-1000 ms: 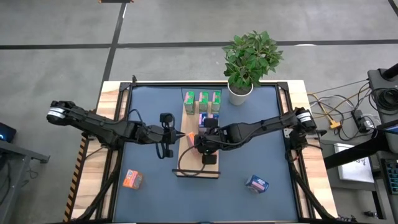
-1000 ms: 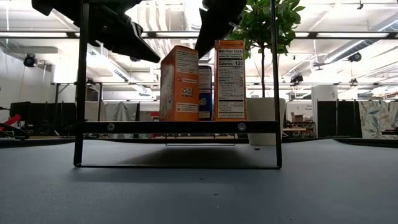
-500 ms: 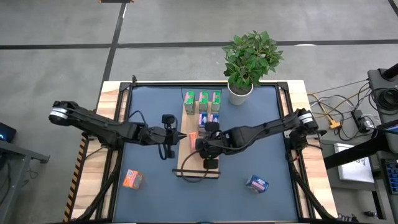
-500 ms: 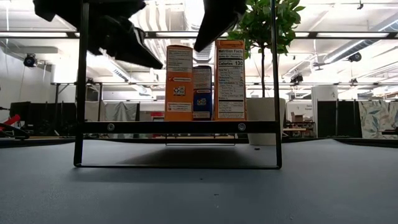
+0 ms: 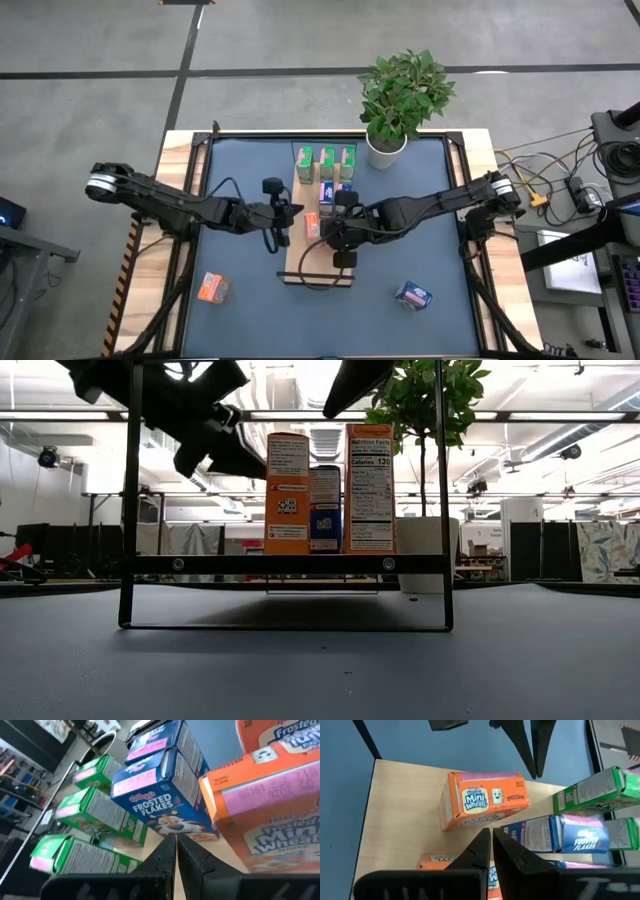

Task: Stack cereal on shelf
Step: Put the right orange cereal box on the shelf aligned with the other orange cereal box

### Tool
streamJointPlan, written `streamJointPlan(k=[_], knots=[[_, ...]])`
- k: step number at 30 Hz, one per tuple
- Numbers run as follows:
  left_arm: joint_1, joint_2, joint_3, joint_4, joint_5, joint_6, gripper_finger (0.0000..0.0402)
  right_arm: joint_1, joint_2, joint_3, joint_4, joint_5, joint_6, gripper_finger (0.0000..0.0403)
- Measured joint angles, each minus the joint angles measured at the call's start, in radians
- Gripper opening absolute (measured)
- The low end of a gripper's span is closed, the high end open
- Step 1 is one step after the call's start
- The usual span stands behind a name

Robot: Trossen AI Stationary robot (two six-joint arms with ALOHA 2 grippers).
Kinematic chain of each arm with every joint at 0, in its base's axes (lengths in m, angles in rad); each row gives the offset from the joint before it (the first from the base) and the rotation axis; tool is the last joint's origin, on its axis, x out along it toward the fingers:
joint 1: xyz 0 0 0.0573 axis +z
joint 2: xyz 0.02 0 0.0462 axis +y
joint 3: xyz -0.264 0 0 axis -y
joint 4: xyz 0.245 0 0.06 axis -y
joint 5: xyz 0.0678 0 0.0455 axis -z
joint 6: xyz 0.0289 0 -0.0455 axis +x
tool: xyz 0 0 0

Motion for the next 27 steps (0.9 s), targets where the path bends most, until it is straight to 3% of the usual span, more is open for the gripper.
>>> streamJointPlan(k=[8, 13, 20, 27], knots=[[0.021, 0.013, 0.000, 0.052, 0.170, 0.024, 0.0000, 0.000, -0.006, 0.000, 0.003, 0.000, -0.014, 0.0011], [0.020, 0.024, 0.000, 0.074, 0.224, 0.023, 0.0000, 0.000, -0.006, -0.001, 0.005, 0.000, -0.014, 0.0011], [0.020, 0.050, 0.002, 0.077, 0.206, 0.032, 0.0000, 0.002, -0.006, -0.008, 0.019, 0.000, -0.007, 0.0011], [-0.005, -0.040, 0.031, -0.145, 0.037, 0.009, 0.0000, 0.000, -0.006, -0.052, 0.072, 0.000, -0.016, 0.0011]])
